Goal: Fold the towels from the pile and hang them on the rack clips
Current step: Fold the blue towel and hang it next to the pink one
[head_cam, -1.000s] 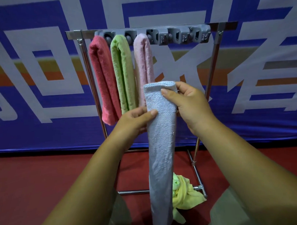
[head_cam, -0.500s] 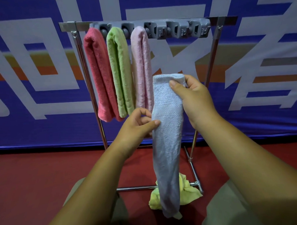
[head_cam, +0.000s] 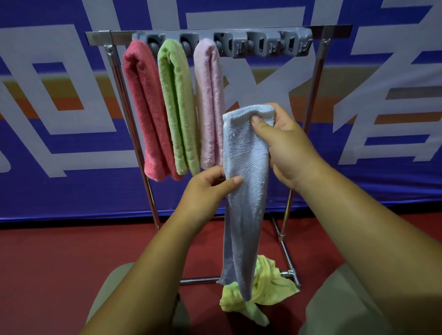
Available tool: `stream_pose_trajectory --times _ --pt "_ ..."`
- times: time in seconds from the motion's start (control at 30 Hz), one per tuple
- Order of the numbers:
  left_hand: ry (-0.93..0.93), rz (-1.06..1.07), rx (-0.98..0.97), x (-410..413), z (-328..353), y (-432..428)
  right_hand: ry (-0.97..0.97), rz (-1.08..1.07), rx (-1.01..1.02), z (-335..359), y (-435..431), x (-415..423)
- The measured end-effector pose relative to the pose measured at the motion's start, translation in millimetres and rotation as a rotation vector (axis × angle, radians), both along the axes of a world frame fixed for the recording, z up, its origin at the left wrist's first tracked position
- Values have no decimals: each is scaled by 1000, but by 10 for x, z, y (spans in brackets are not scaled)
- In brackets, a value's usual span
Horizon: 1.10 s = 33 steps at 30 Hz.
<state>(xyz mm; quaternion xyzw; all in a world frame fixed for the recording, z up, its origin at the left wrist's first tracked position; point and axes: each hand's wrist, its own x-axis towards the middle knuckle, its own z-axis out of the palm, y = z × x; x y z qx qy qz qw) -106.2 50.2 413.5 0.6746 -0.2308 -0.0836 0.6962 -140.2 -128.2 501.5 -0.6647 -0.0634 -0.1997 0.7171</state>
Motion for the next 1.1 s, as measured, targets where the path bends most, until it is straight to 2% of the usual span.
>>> stream_pose_trajectory --times 0.17,0.27,0.43,0.57,0.73,0.93,1.1 --pt "-7 -65 97 26 -6 50 10 30 -82 59 -31 -2" --pt "-59 -17 125 38 -4 68 1 35 -104 58 -41 -2" --pt "-139 93 -20 33 -35 43 -7 22 -96 68 -39 22" --pt "-78 134 -75 71 -56 18 -15 -27 -93 76 -54 51" --pt "-99 29 16 57 -60 28 0 -69 -79 60 -66 86" --pt "13 -58 -46 -69 -116 21 43 -123 -7 33 -61 162" --pt "108 -228 -58 -172 -173 -42 69 -152 3 53 -87 235"
